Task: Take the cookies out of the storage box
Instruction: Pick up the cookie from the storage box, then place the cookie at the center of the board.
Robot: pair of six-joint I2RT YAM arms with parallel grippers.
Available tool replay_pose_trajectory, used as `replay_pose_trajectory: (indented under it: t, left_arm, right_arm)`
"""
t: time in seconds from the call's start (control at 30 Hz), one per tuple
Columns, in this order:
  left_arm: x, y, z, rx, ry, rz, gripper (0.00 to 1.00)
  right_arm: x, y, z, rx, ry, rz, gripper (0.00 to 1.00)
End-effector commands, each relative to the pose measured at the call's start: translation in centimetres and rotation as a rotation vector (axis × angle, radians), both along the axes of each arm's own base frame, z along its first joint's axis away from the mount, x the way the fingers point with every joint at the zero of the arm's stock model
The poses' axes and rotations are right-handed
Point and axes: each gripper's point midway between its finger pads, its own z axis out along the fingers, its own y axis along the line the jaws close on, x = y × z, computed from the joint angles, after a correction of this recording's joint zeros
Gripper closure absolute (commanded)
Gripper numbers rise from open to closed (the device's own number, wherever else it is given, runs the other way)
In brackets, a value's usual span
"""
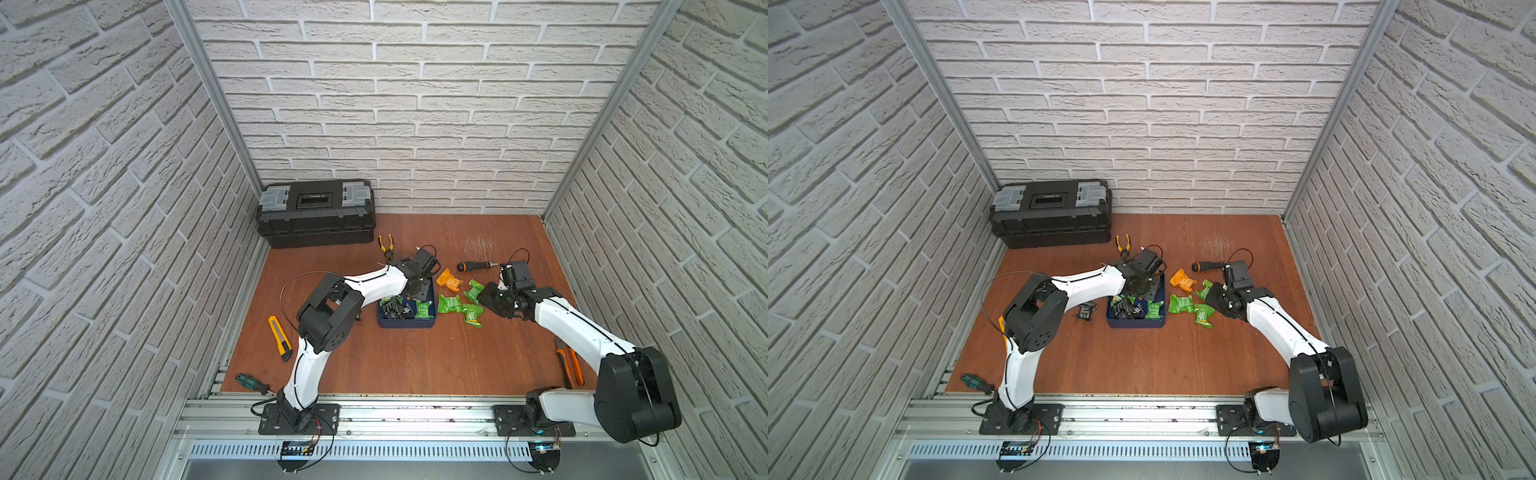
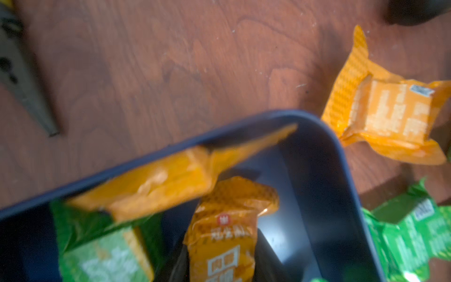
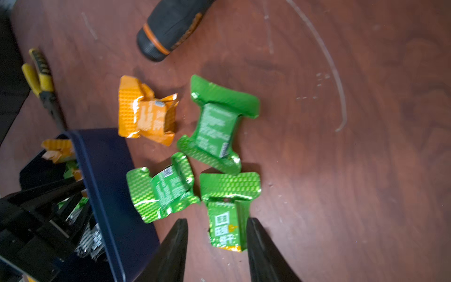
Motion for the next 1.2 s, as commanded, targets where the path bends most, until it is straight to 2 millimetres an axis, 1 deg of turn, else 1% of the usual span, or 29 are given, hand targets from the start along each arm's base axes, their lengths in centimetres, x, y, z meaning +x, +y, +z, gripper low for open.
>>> replay_pose_trajectory:
  t: [0.0,0.1,0.23,0.37,0.5,0.57,0.63,0.73,0.83,0.97,1.17]
  left_arm:
    - [0.3,-0.4,3.7,-0.124,-0.057,0.045,0.65]
    - [0.1,0.3,4.8,-0.171,-0.061,0.08,0.65]
    - [-0.1,1.6,6.0,-0.216,-0.072,0.132,0.64]
    - [-0.4,3.3,6.5,-0.234,-0.069,0.188,0.64]
    - [-0.8,6.2,6.9,-0.242,-0.076,0.268,0.63]
    - [-1.1,7.9,7.0,-0.241,-0.079,0.308,0.63]
    - [-1.3,9.8,7.3,-0.245,-0.084,0.344,0.63]
    - [-1.9,12.3,7.5,-0.229,-0.082,0.382,0.63]
    - [-2.4,14.5,7.4,-0.2,-0.074,0.406,0.62]
    - [-3.2,16.4,6.8,-0.182,-0.052,0.423,0.62]
    - [-4.2,17.6,5.5,-0.152,-0.016,0.437,0.62]
  right_arm:
    - [1.0,3.2,2.3,-0.044,-0.066,0.132,0.58]
    - [1.3,6.1,2.7,-0.079,-0.068,0.238,0.59]
    - [1.9,9.3,2.4,-0.12,-0.058,0.35,0.6]
    - [2.5,11.4,1.5,-0.156,-0.033,0.418,0.62]
    - [3.1,13.0,0.2,-0.174,0.0,0.465,0.65]
    - [3.2,13.2,-0.6,-0.187,0.024,0.469,0.67]
    - [3.3,13.4,-1.3,-0.193,0.045,0.471,0.7]
    - [3.5,13.3,-1.8,-0.21,0.058,0.466,0.76]
    - [3.6,12.7,-1.9,-0.245,0.064,0.456,0.79]
    - [3.5,12.1,-1.8,-0.275,0.066,0.456,0.83]
    - [3.5,11.4,-1.5,-0.291,0.062,0.453,0.84]
